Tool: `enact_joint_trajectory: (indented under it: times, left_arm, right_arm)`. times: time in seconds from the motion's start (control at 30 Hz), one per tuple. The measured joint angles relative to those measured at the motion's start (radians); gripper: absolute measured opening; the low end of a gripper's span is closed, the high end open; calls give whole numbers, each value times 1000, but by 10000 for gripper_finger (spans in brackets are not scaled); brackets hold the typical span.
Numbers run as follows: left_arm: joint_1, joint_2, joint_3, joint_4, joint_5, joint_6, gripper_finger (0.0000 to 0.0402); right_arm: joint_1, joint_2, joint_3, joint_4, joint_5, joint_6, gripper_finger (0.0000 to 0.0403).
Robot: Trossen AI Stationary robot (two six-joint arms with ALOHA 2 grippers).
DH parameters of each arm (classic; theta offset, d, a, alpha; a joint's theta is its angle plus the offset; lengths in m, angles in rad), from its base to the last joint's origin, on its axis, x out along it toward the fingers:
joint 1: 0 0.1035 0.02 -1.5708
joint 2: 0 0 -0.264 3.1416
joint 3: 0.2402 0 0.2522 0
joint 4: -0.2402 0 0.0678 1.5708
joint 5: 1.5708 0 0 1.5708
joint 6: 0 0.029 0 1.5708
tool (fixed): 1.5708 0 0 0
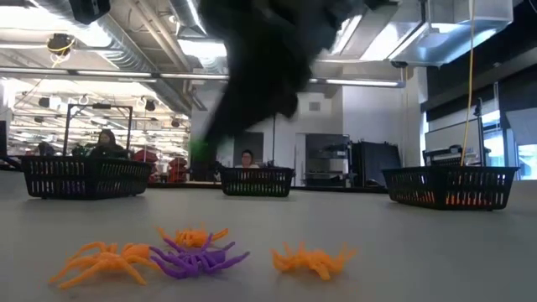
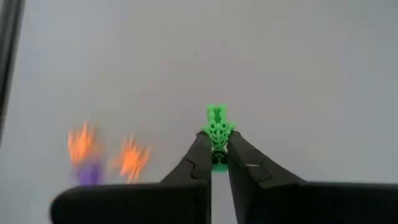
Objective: Sort Halloween decoration
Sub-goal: Put the green skeleton toy into the top bin, then put the bottom right orange spider toy into the right bin
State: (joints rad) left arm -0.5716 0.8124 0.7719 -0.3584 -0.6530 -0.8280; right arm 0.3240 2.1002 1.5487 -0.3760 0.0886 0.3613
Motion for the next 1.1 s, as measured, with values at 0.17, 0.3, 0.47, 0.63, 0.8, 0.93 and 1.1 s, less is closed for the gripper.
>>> enact_joint_trajectory:
  times: [0.17,0.3,0.47,0.63,0.8,0.93,1.1]
  left_arm:
    - [0,0,0,12,-1,-3,81]
    - [0,0,0,15,-3,-8,81]
    - [0,0,0,15,-20,-26,81]
    - [0,0,0,16,-33,-36,81]
    - [0,0,0,15,-37,-37,81]
    - [0,0,0,15,-45,-37,81]
    - [0,0,0,15,-46,-37,81]
  right_arm:
    - [-134,-91,43,-94,78,-96,50]
    - [-286,-164,57,-104,76,-153,49]
    - [-489,-185,56,-103,28,-172,42]
    - [-647,-174,57,-109,-125,-151,46]
    - [-726,-171,56,-130,-162,-151,57]
    - [-751,-172,56,-148,-221,-159,88]
    - [-749,-172,56,-160,-229,-175,142]
